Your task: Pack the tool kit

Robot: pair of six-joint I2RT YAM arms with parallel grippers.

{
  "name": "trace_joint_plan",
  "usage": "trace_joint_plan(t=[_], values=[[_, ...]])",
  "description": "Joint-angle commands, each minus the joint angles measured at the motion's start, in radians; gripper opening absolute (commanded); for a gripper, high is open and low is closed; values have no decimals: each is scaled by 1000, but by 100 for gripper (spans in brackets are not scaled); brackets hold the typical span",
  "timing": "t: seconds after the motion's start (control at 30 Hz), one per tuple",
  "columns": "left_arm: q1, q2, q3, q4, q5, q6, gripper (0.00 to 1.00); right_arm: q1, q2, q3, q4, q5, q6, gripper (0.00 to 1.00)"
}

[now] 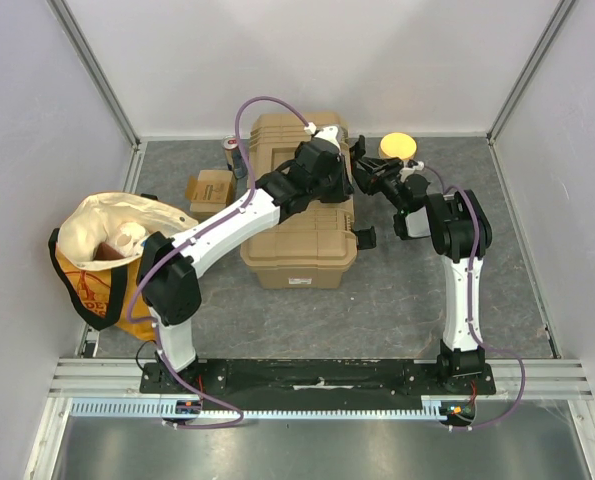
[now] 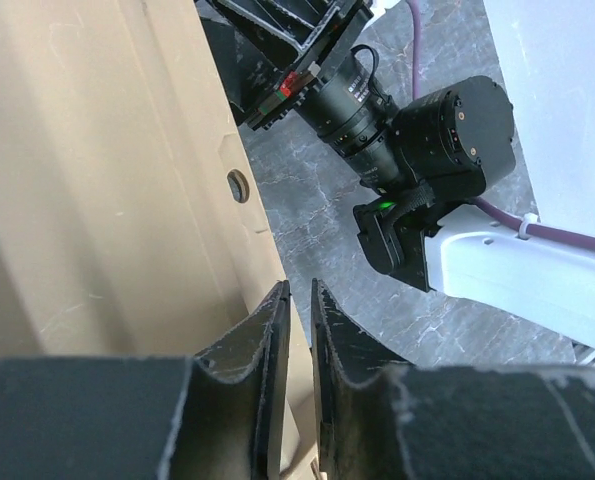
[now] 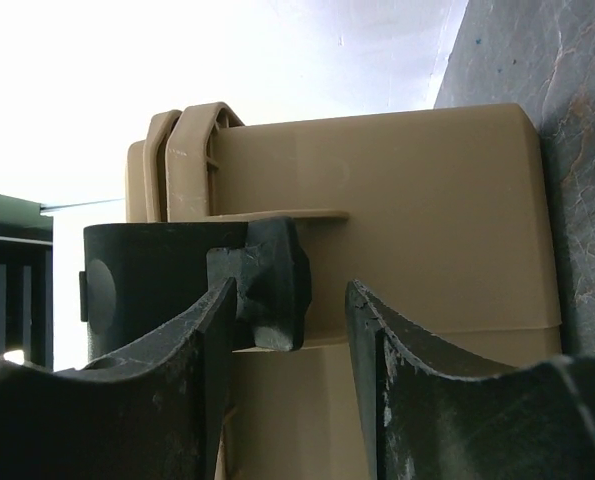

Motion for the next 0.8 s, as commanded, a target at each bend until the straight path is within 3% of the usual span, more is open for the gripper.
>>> trace_joint_plan(t=[0.0,0.23,0.63,0.77], values=[[49,15,-88,-201,-37,-6,21,12,-109,-19,141,6,-81,54],[49,24,-94,-199,-37,-3,19,18,-194,-26,6,9,-210,53],[55,40,-96,-199,-31,5,18,24,-228,-18,-23,6,-268,52],[55,44,-96,-199,-29,5,18,27,-281,-26,-138,19,-369,48]])
